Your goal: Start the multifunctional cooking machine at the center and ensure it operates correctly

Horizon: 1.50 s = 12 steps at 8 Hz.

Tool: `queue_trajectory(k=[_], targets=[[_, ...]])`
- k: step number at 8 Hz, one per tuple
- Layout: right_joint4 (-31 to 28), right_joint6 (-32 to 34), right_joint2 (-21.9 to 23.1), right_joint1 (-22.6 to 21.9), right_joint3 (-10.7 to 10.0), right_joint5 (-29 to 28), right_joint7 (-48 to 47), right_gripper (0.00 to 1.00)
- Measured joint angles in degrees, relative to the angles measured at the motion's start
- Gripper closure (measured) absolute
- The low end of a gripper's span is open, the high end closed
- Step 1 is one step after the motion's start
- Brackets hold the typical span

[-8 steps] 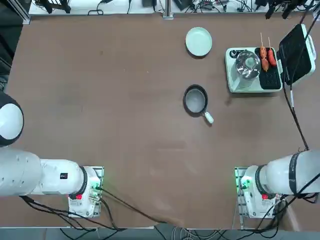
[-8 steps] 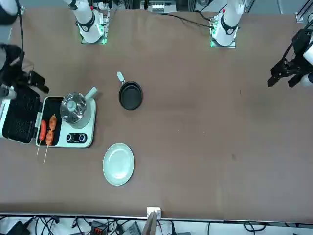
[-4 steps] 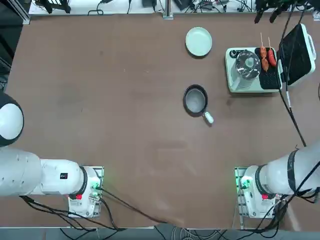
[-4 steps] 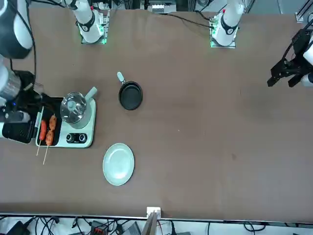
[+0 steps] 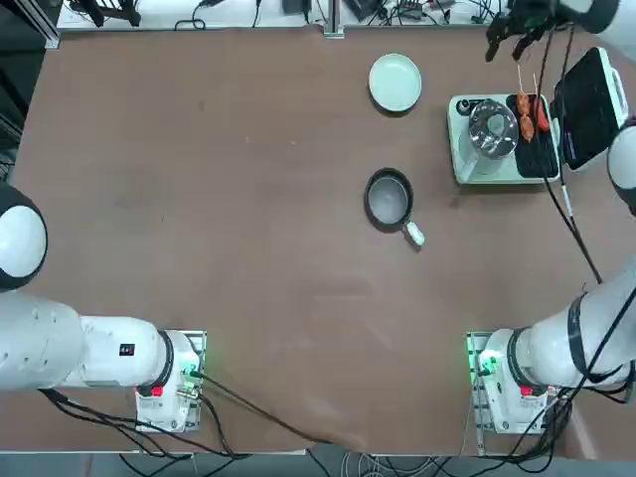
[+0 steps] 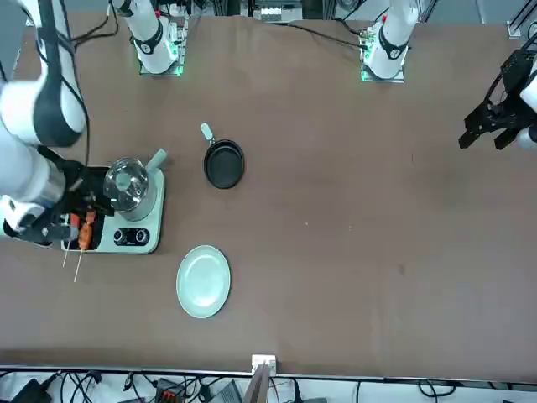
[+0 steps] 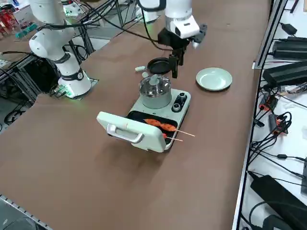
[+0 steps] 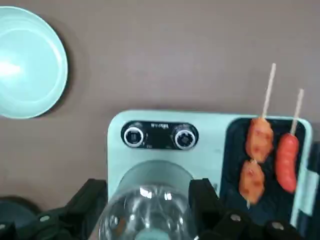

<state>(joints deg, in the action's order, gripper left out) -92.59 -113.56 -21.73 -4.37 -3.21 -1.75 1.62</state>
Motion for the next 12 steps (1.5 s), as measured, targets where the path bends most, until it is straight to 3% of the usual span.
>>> queue_trajectory(k=[2,5,9,12], targets=[[-0.42,-5.83,-3.85,-2.06,0.18,-0.02,-0.06,0.03],[-4.53,-13.16,-6.15,-3.47,0.18,-0.05,-3.21,0.06],[-6.27,-13.55,-7.86,-3.77,0.13,-0.06,-14.05,0.09],[-7.07,-13.59,-8.10,-4.30,-0.01,-0.06,-16.20,0.13]])
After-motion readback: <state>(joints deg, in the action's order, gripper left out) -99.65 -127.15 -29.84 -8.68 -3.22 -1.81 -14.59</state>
